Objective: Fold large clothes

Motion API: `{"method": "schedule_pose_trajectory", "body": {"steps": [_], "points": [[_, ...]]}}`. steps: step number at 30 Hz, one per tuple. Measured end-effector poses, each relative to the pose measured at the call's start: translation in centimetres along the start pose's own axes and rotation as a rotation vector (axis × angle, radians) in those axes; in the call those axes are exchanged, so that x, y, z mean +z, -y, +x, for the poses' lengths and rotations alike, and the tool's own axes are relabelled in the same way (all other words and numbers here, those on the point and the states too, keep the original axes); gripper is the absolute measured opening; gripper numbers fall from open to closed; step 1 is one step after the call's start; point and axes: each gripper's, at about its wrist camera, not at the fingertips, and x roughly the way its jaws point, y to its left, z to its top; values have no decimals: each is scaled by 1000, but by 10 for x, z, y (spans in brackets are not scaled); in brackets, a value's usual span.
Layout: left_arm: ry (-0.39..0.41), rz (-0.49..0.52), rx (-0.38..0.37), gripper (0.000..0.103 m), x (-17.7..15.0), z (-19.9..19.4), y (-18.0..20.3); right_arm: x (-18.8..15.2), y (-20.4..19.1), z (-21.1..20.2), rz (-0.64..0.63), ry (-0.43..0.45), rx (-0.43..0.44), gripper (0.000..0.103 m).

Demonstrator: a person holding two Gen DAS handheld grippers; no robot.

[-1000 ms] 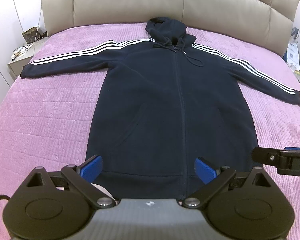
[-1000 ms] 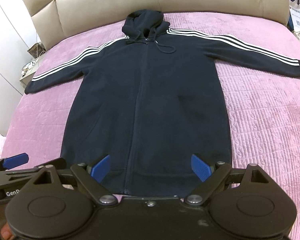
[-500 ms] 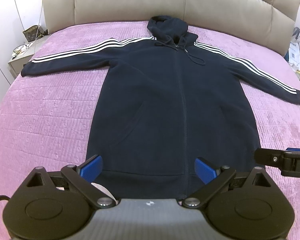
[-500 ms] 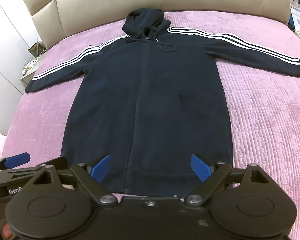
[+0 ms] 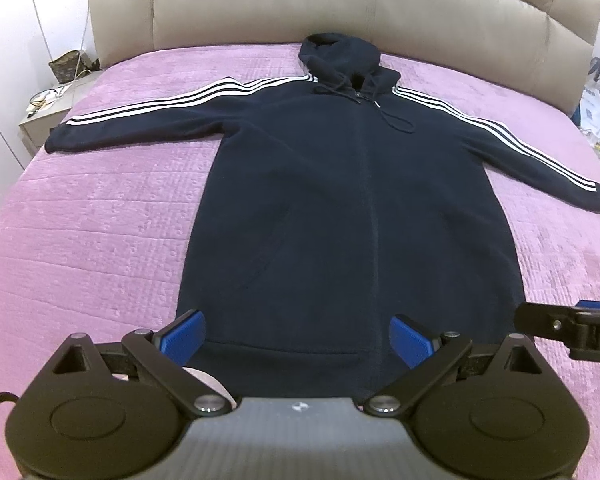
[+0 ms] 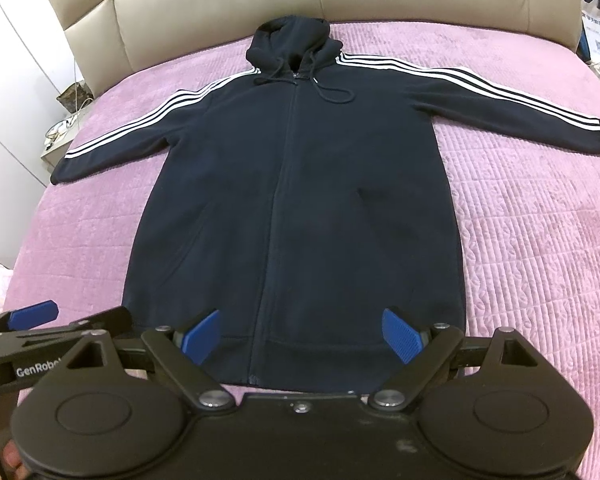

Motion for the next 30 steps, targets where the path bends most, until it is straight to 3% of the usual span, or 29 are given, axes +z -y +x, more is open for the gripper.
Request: {"method": "schedule_pose_trajectory", "body": {"steps": [20, 24, 30], "points": [[-22, -16, -25, 100, 2, 19, -14, 2, 9, 16, -10, -34, 7, 103], [-16, -19, -95, 99, 2, 35, -37, 9, 24, 46, -6, 12, -2, 103], [-61, 33, -117, 95, 14, 93, -97, 1, 71, 123, 57, -5, -5, 103]]}}
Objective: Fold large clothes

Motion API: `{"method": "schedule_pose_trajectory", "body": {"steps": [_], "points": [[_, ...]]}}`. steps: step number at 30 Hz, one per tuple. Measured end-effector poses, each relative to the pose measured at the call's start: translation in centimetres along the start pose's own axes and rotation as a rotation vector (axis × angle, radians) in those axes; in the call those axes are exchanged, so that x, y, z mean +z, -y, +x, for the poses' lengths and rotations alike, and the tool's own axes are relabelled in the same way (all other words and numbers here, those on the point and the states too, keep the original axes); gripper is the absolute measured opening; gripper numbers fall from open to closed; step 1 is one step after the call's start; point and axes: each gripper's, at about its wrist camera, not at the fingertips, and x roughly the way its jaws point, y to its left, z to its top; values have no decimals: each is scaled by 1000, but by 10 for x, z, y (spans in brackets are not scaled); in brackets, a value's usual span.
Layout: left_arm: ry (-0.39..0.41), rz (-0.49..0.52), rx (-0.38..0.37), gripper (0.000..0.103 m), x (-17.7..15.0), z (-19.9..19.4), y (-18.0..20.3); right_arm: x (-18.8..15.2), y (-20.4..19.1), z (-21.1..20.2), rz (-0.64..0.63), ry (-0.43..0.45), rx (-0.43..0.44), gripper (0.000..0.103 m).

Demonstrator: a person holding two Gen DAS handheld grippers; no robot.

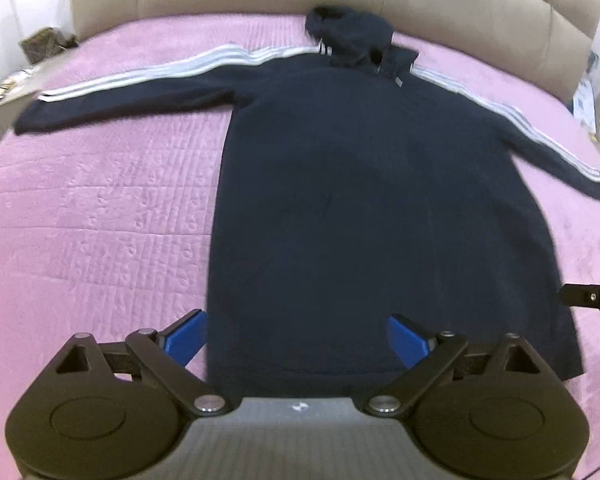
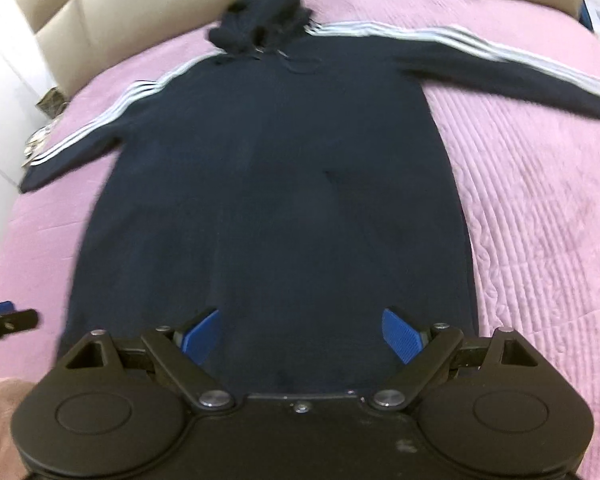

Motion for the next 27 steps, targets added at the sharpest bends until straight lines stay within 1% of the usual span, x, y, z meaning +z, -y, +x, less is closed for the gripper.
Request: {"method": "schedule_pose_trajectory", "body": {"steps": [2, 4, 5, 6, 8, 9, 10, 12, 13, 14, 15, 17, 19, 20, 22, 24, 25, 26, 27], "points": [[-40, -33, -2, 91, 4, 24, -25, -7, 15, 16, -1, -15, -34, 103], [-93, -89, -15, 88, 5, 48, -44, -14, 26, 25, -10, -32, -33, 103], [-117, -111, -29, 86, 5, 57, -50, -17, 31, 28, -30, -40, -25, 103], [-144, -134, -62, 85, 4, 68, -56, -18, 33, 31, -48, -47, -30, 103], [-186, -152, -115, 85, 3, 86, -62, -22, 39, 41, -73, -75, -56, 103], [-208, -157, -118, 85, 2, 95, -63, -22, 41, 45, -87, -85, -49, 103], [-228, -159, -101, 84, 2, 104, -63, -23, 41, 47, -101, -80, -40, 103], [-253, -165, -98, 90, 4, 114, -63, -27, 42, 45, -114, -56, -31, 103], [-259, -175, -118, 100, 5, 117, -62, -30, 43, 43, -120, -38, -27, 103], [-263, -182, -139, 103, 5, 121, -62, -36, 44, 42, -133, -5, -19, 103], [-272, -180, -130, 103, 5, 125, -61, -43, 45, 39, -141, 26, -12, 103], [-294, -131, -103, 103, 5, 130, -53, -51, 49, 34, -143, 69, 2, 103], [-308, -63, -51, 103, 5, 133, -40, -57, 54, 28, -170, 77, 33, 103], [-298, -39, -19, 103, 3, 133, -33, -60, 60, 24, -174, 79, 55, 103], [-285, -46, 1, 103, 0, 131, -28, -67, 74, 14, -132, 99, 92, 103], [-276, -65, -10, 95, -2, 129, -30, -74, 89, 3, -47, 141, 120, 102], [-253, -83, -23, 78, -4, 123, -31, -77, 94, -1, 1, 157, 131, 96], [-236, -84, -48, 51, -5, 118, -30, -79, 97, -4, 58, 164, 108, 44], [-213, -67, -98, 34, -7, 112, -27, -79, 96, -6, 89, 160, 105, 10]]}}
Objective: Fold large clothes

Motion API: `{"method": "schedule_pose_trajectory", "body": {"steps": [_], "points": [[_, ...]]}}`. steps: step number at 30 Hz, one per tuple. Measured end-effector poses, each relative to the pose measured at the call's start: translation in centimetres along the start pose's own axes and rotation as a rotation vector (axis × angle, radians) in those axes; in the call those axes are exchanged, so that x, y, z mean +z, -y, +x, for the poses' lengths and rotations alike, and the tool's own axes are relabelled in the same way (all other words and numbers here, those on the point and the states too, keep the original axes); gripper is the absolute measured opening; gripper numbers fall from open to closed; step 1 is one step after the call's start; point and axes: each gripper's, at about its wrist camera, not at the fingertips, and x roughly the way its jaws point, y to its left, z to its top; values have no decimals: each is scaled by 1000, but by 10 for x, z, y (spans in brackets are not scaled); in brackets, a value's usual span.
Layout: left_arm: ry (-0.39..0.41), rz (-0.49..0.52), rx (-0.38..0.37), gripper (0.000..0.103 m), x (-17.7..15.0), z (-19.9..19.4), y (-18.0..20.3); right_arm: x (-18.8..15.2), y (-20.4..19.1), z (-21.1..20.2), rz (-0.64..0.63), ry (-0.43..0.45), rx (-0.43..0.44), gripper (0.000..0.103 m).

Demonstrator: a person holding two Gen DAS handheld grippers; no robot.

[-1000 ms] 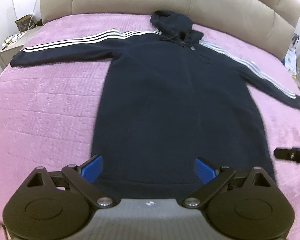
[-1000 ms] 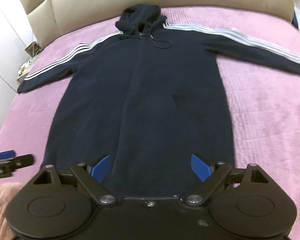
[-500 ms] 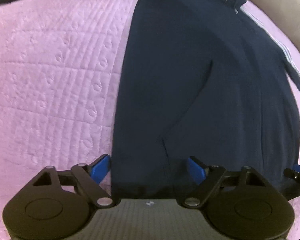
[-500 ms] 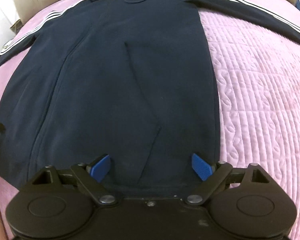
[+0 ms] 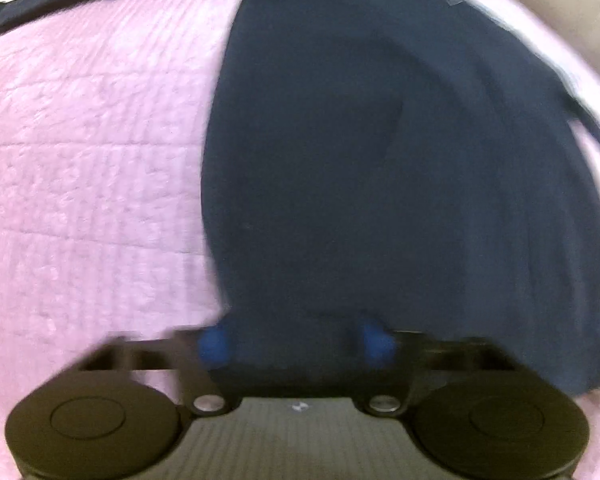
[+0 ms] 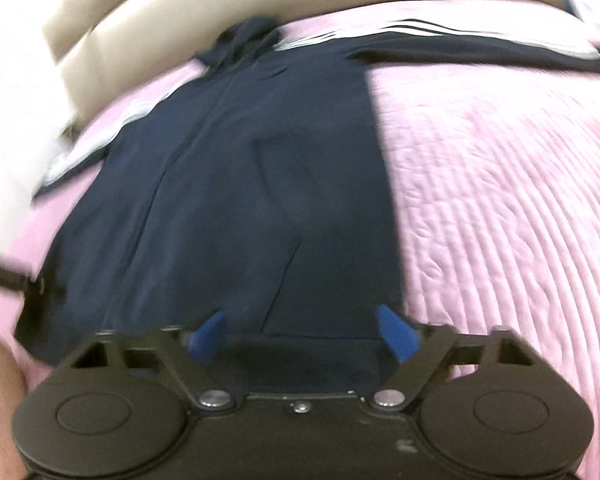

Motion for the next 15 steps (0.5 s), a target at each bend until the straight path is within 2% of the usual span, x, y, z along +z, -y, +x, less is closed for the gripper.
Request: {"method": "schedule_pose_trajectory", "body": {"steps": [1, 2, 3, 5, 7, 10, 15], "points": [[10, 38, -25, 16, -2, -5, 5, 0, 0, -6, 27, 22, 45, 10], [13, 82, -6, 14, -7, -8, 12, 3, -3, -17, 27, 47, 86, 10], [8, 98, 13, 12, -10, -11, 18, 7, -7, -28, -7, 68, 87, 10], [16, 74, -41, 8, -10, -28, 19, 19, -18, -63, -83, 122, 70, 9], [24, 36, -92, 8, -7, -55, 16, 29, -14, -86, -57, 111, 75, 9], [-20, -13, -160, 9, -10, -76, 4, 32, -14, -84, -114, 18, 0, 9], [-140, -27, -89, 13, -17, -45, -18, 22, -6, -29, -167, -195, -91, 10]]}}
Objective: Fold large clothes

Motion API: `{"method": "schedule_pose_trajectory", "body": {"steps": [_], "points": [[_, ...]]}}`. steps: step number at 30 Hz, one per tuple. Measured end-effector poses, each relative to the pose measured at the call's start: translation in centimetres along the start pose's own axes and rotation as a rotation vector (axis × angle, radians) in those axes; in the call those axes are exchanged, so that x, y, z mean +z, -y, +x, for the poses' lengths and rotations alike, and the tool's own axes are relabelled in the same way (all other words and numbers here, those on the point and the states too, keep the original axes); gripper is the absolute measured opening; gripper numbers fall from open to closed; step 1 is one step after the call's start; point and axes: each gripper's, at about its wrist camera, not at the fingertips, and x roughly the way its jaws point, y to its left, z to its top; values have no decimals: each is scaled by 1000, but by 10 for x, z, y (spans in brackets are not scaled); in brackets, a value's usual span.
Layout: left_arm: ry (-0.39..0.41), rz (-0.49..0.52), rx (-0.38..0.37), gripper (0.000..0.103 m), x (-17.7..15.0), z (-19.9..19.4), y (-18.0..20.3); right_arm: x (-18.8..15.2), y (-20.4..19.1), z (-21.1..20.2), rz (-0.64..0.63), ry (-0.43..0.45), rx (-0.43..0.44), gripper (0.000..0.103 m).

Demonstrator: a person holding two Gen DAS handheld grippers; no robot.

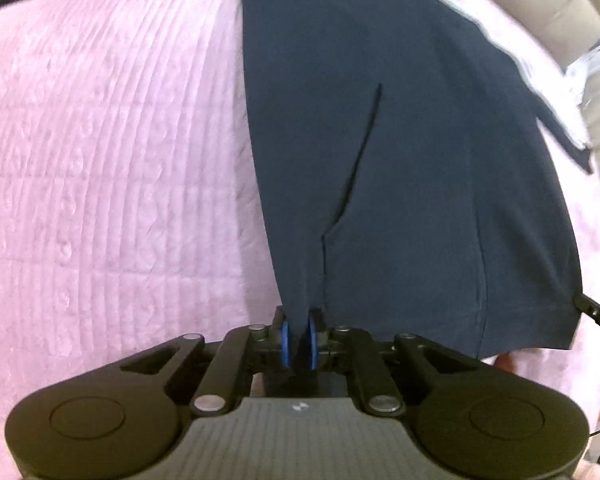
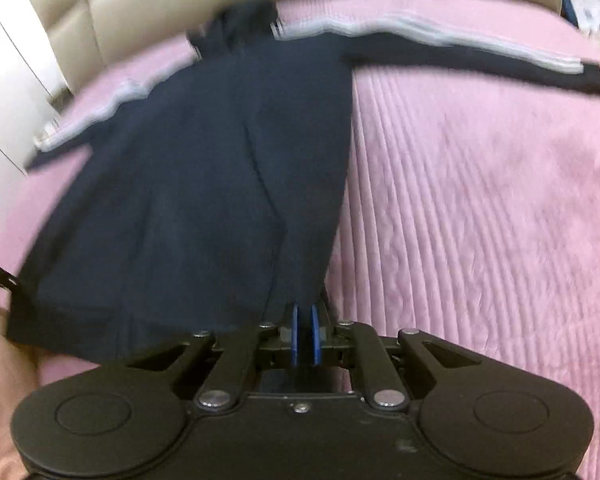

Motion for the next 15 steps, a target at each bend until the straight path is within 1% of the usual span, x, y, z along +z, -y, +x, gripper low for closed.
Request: {"method": "schedule_pose_trajectory", "body": {"steps": [1, 2, 3, 4, 5, 6, 7, 10, 12, 13, 14, 15], "points": [[-19, -17, -1, 18, -1, 6, -3, 2, -2, 6, -18, -11, -30, 12], [-34, -36, -4, 24, 2, 11, -7, 5, -4, 8, -21, -14, -49, 19], [-39, -56, -10, 31, 1, 13, -11, 10, -4, 8, -25, -19, -49, 26], [-45, -74, -31, 48, 1, 13, -15, 14, -9, 7, -26, -14, -55, 44], [-52, -104, -60, 71, 5, 14, -21, 20, -11, 2, -27, 9, -57, 70], [-41, -136, -83, 82, 9, 12, -28, 22, -12, -7, -27, 44, -49, 81], [-14, -160, -99, 94, 14, 6, -35, 30, -18, -7, -26, 69, -40, 84], [132, -216, -144, 94, 33, -16, -57, 61, -41, -12, -35, 125, 24, 83], [223, -250, -162, 94, 54, -20, -80, 86, -68, -8, -66, 162, 80, 84], [257, -269, -160, 94, 63, -28, -88, 96, -81, -3, -86, 174, 105, 84], [294, -286, -149, 95, 74, -21, -102, 110, -99, 4, -113, 189, 135, 85], [327, -297, -131, 95, 85, -25, -112, 122, -117, 12, -140, 199, 161, 85]]}}
